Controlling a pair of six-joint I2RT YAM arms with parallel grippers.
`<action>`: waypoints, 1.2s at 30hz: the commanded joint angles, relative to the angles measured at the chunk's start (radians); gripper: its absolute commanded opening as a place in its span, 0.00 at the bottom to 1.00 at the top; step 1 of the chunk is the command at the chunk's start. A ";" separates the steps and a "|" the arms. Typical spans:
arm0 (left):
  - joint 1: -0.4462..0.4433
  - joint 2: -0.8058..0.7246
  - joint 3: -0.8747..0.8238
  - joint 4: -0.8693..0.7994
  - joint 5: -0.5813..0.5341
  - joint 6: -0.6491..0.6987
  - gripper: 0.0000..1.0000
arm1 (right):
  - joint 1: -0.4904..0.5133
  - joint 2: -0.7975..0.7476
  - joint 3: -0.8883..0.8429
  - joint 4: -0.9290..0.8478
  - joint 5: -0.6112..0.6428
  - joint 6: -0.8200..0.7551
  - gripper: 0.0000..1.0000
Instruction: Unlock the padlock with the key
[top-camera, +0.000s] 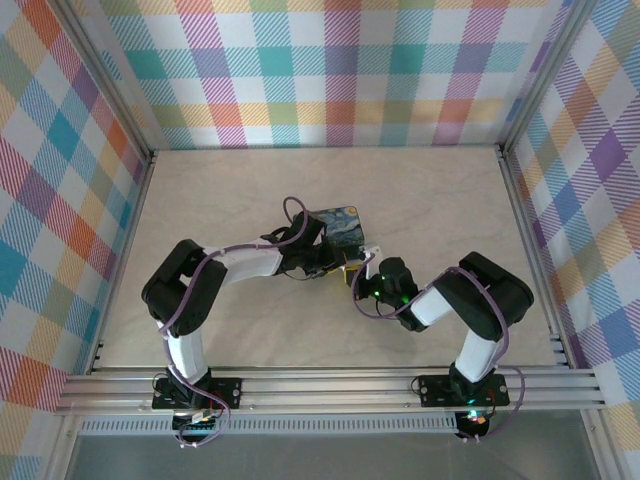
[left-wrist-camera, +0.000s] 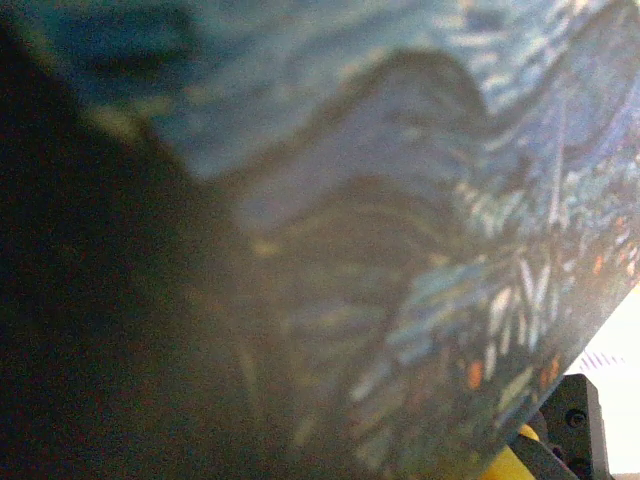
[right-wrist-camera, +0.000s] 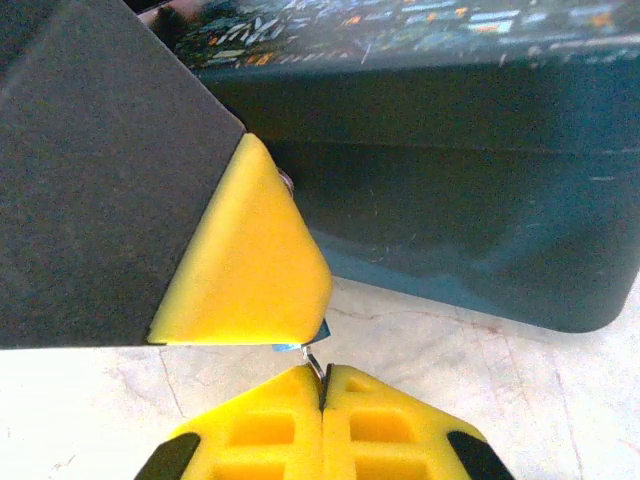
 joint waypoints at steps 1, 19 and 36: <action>-0.023 0.007 -0.016 0.055 0.047 -0.012 0.09 | 0.025 0.011 -0.002 0.175 -0.023 0.053 0.02; 0.051 -0.210 -0.144 0.123 0.036 -0.047 0.62 | 0.029 -0.019 0.036 0.048 -0.040 0.104 0.02; 0.101 -0.264 -0.563 0.780 -0.051 -0.398 0.54 | 0.071 -0.105 0.093 -0.179 -0.005 0.361 0.02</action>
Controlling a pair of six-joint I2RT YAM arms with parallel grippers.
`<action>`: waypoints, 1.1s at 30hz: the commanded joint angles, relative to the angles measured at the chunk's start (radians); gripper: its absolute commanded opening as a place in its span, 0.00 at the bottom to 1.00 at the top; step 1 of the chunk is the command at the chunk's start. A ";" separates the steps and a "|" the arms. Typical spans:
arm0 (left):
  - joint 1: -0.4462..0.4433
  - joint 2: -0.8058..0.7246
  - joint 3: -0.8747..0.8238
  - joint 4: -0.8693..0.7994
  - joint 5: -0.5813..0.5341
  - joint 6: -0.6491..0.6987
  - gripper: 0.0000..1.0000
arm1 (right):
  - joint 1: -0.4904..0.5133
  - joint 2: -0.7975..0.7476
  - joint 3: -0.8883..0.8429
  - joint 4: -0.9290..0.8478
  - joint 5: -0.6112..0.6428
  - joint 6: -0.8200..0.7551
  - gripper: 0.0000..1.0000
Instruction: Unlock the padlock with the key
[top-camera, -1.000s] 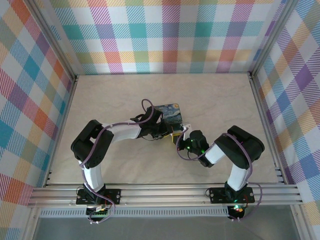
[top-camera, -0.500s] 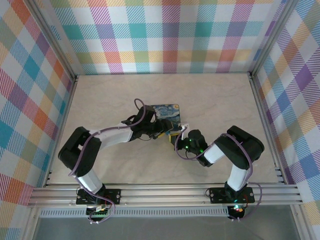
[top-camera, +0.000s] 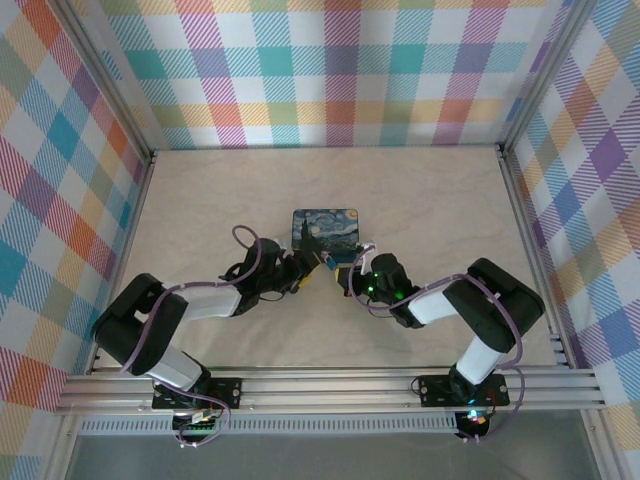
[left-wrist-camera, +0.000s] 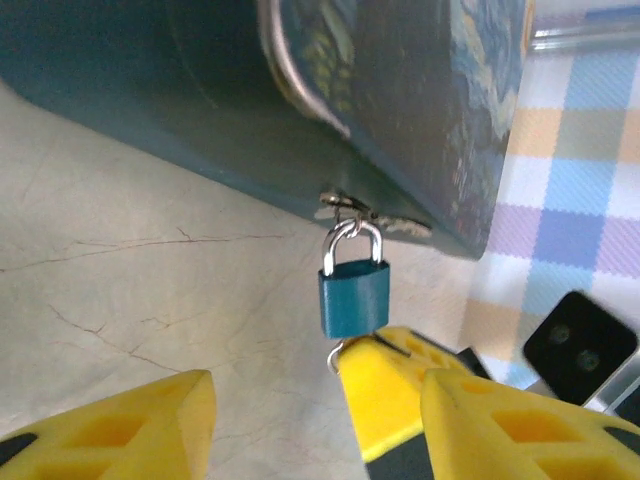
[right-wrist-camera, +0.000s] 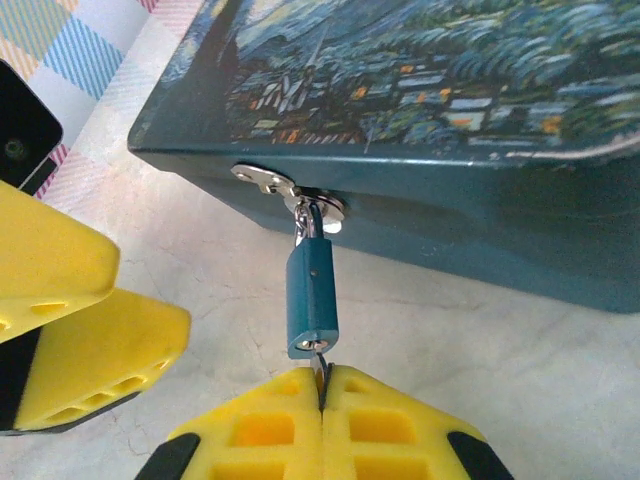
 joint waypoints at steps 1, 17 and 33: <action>0.007 0.063 -0.025 0.259 -0.007 -0.111 0.53 | 0.018 -0.013 0.031 0.000 0.008 0.079 0.02; -0.020 0.228 -0.026 0.460 -0.016 -0.197 0.45 | 0.040 -0.009 0.059 -0.065 0.025 0.166 0.02; -0.056 0.311 0.010 0.507 -0.026 -0.216 0.38 | 0.044 -0.036 0.117 -0.203 0.016 0.306 0.02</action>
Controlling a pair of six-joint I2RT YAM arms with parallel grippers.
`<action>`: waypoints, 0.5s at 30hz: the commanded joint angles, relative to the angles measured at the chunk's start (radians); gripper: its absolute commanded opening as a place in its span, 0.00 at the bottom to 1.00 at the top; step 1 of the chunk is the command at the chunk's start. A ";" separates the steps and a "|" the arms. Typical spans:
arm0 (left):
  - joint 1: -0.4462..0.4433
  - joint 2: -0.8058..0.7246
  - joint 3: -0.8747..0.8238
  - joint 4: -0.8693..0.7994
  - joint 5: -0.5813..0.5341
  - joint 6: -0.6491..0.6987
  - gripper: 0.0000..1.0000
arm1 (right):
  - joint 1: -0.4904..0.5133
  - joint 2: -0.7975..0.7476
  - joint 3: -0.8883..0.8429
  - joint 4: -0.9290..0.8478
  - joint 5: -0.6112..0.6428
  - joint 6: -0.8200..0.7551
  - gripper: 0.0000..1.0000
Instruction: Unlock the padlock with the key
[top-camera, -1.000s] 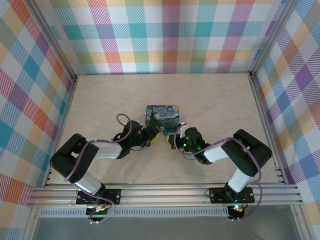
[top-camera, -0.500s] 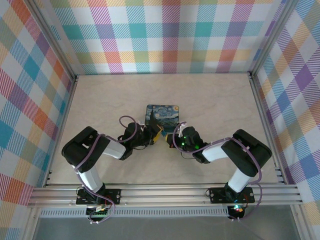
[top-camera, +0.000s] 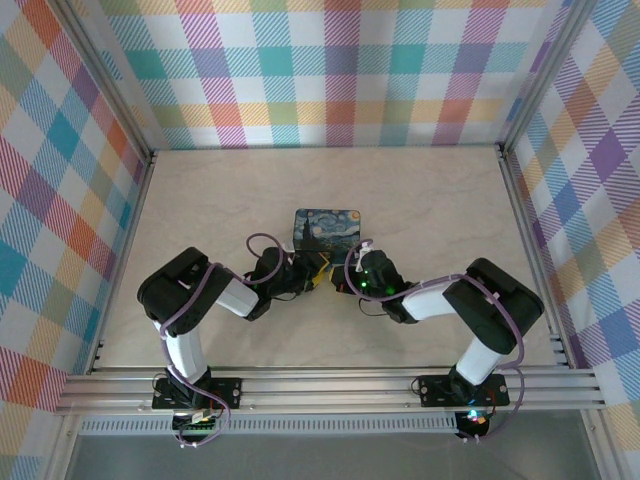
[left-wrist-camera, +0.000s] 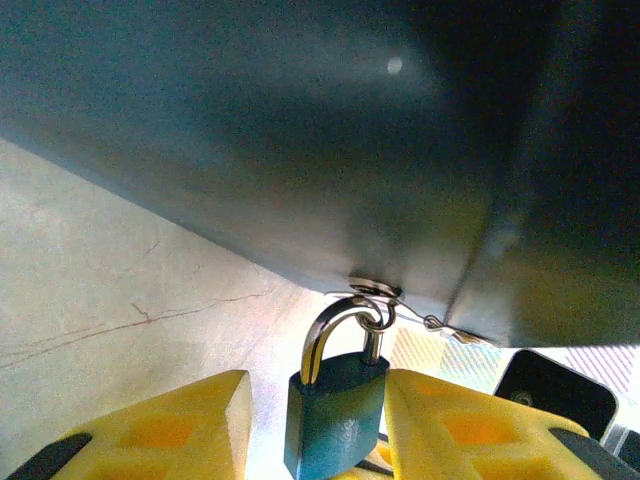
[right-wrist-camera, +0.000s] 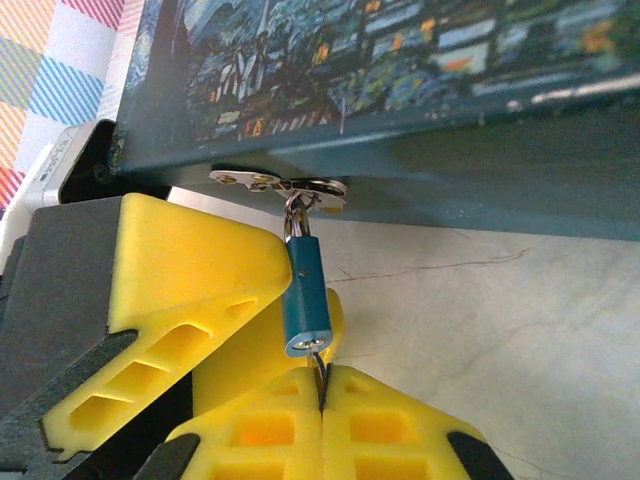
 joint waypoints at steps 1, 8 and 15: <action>-0.015 0.020 0.016 0.060 -0.013 -0.011 0.37 | 0.009 -0.035 0.037 -0.054 -0.002 0.058 0.02; -0.022 0.029 0.016 0.062 -0.022 -0.017 0.31 | 0.008 -0.062 0.040 -0.072 0.003 0.114 0.03; -0.024 0.029 0.021 0.062 -0.017 -0.020 0.29 | 0.009 -0.047 0.046 -0.050 -0.011 0.201 0.03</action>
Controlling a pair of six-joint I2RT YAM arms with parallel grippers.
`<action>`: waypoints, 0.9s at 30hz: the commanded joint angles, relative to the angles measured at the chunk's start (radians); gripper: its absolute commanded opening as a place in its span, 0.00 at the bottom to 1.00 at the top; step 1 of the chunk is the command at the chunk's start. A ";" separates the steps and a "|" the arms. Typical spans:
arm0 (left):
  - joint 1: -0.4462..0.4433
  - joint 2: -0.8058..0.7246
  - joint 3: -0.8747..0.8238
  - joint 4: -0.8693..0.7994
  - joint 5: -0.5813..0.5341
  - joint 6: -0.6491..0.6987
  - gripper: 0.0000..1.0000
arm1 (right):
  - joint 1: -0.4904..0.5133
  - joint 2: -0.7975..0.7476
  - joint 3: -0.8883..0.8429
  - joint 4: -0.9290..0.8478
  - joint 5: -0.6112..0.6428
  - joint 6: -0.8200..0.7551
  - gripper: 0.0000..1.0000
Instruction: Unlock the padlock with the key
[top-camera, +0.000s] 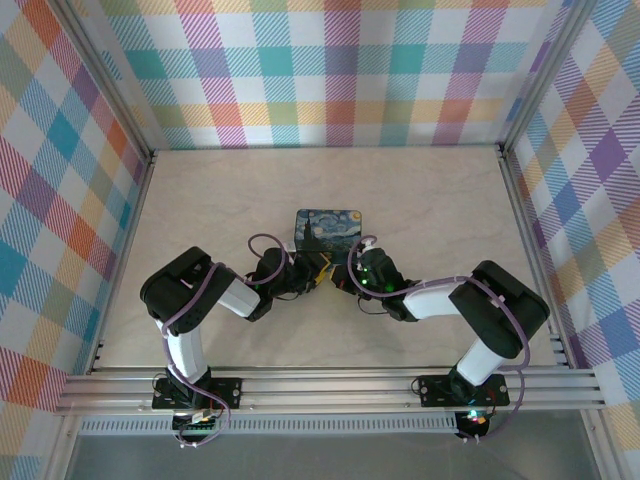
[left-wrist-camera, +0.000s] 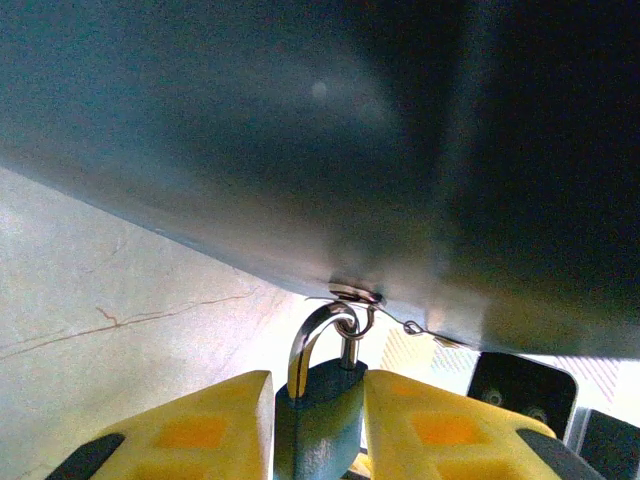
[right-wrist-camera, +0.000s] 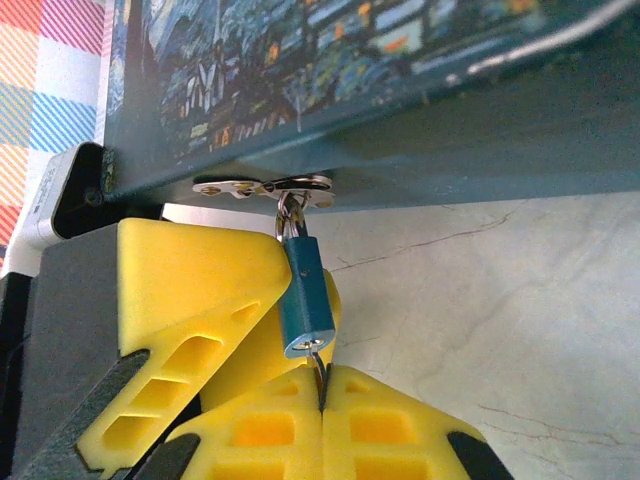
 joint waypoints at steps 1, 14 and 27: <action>-0.014 0.016 0.017 0.029 -0.006 -0.012 0.28 | 0.008 -0.014 0.031 0.029 -0.012 0.067 0.03; -0.014 -0.005 0.011 0.000 -0.016 -0.003 0.08 | 0.004 -0.069 0.023 -0.072 0.028 0.030 0.28; -0.014 -0.076 0.035 -0.204 -0.004 -0.025 0.00 | -0.003 -0.230 -0.007 -0.278 0.171 -0.182 0.61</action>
